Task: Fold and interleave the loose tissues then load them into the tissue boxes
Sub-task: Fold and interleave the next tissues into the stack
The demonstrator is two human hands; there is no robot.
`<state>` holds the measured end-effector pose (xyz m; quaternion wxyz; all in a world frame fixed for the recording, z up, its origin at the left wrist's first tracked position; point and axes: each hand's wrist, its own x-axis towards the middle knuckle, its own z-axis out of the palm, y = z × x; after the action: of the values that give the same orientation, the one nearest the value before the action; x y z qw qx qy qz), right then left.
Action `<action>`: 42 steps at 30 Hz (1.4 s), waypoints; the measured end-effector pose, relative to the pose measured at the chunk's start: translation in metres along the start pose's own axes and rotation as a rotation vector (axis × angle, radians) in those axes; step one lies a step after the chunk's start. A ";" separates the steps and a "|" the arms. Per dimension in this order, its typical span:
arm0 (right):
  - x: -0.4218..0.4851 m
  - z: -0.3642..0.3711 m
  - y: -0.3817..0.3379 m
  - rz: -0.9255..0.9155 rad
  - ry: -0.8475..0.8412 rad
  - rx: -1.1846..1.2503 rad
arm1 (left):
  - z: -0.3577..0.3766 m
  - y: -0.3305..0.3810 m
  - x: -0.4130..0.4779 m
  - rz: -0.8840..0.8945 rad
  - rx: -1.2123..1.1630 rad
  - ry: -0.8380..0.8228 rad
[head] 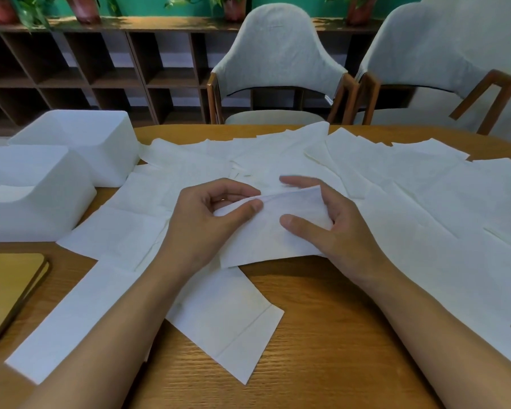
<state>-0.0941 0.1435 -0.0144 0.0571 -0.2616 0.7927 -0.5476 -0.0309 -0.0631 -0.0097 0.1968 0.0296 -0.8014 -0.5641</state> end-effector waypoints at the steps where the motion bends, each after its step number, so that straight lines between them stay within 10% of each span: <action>1: 0.000 0.001 0.000 -0.028 -0.004 -0.036 | 0.001 0.000 0.000 -0.005 -0.003 0.007; 27: 0.006 -0.008 0.008 0.007 0.004 0.017 | -0.019 0.001 0.002 0.071 0.161 0.047; 33: 0.009 -0.008 0.015 0.018 0.038 0.024 | -0.034 -0.003 -0.007 0.031 0.386 -0.643; 42: 0.008 -0.006 0.014 0.008 0.042 -0.040 | -0.035 -0.008 -0.006 -0.060 0.351 -0.759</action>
<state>-0.1082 0.1487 -0.0229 0.0375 -0.2481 0.8057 -0.5365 -0.0150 -0.0955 -0.0088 -0.1370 -0.1242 -0.8998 -0.3953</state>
